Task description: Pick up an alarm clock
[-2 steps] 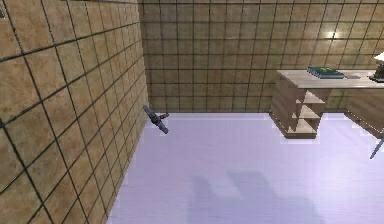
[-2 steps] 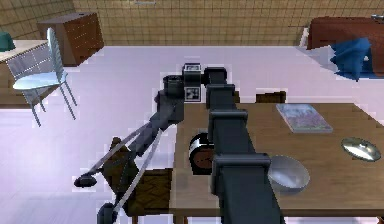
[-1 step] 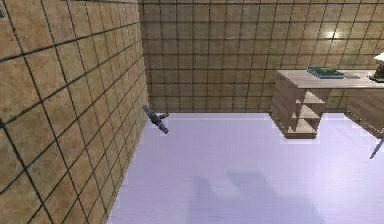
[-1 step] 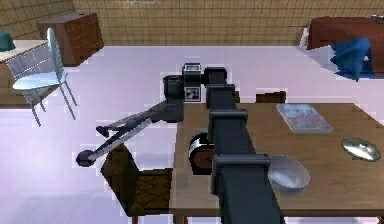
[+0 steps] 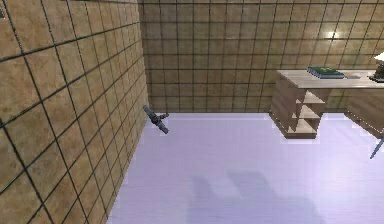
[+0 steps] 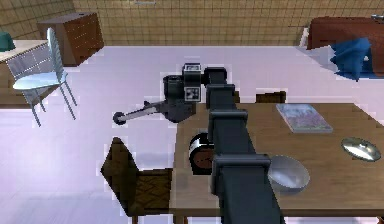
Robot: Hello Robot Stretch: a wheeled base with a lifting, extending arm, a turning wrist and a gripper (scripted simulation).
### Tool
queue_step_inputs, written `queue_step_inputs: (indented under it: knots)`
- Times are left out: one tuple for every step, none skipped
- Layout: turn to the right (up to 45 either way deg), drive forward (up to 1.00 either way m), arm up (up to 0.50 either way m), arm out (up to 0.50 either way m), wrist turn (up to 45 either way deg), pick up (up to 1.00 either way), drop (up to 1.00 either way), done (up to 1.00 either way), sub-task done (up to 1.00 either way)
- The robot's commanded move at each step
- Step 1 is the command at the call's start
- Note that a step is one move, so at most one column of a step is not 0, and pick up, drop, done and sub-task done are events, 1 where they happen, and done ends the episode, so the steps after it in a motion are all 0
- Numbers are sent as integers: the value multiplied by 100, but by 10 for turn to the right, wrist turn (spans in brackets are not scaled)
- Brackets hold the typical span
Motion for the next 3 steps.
queue_step_inputs:
  knots:
    - [0, 0, 0, 0, 450, 0, 0, 0, 0]
    - [0, 0, 0, 0, 60, 0, 0, 0, 0]
    - [0, 0, -30, 0, 0, 0, 0, 0, 0]
